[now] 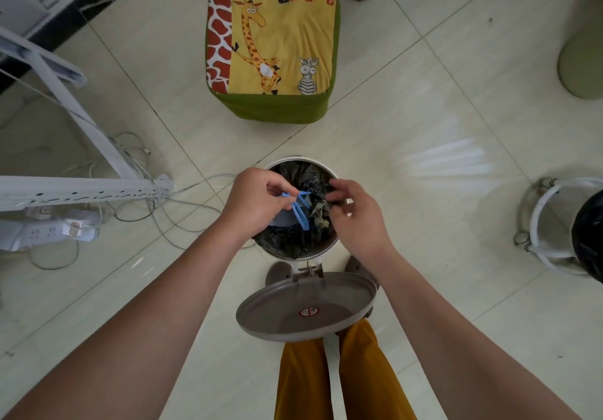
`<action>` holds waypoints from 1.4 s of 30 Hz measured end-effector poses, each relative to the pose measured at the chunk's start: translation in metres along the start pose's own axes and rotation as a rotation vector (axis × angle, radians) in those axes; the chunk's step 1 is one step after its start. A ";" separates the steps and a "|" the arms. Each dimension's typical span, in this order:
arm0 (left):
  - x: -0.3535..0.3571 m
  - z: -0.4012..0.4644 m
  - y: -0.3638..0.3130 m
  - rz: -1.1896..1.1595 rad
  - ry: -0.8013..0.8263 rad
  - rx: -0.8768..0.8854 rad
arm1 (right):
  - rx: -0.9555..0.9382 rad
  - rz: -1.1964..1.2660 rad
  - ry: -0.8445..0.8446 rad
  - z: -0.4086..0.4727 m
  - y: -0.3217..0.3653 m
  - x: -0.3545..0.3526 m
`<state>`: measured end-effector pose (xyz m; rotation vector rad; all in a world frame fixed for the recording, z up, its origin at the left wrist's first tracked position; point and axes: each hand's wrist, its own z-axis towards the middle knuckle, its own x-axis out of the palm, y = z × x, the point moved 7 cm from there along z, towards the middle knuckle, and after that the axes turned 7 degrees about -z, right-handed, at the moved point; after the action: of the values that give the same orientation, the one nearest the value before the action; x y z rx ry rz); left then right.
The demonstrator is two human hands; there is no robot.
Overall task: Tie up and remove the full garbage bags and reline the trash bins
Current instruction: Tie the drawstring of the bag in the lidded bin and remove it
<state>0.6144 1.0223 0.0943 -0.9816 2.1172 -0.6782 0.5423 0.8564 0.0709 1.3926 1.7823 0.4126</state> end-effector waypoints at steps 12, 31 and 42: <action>0.008 -0.008 -0.004 0.236 -0.219 0.237 | -0.074 -0.151 0.246 0.032 0.021 0.033; 0.002 -0.010 0.012 -0.012 -0.319 0.141 | 0.449 0.596 0.072 0.017 -0.014 0.032; -0.007 -0.018 0.094 0.112 -0.230 -0.240 | 0.744 0.694 -0.173 0.008 -0.084 0.002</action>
<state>0.5630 1.0851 0.0429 -1.0058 2.0607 -0.2452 0.4938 0.8282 0.0084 2.4937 1.3013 -0.0551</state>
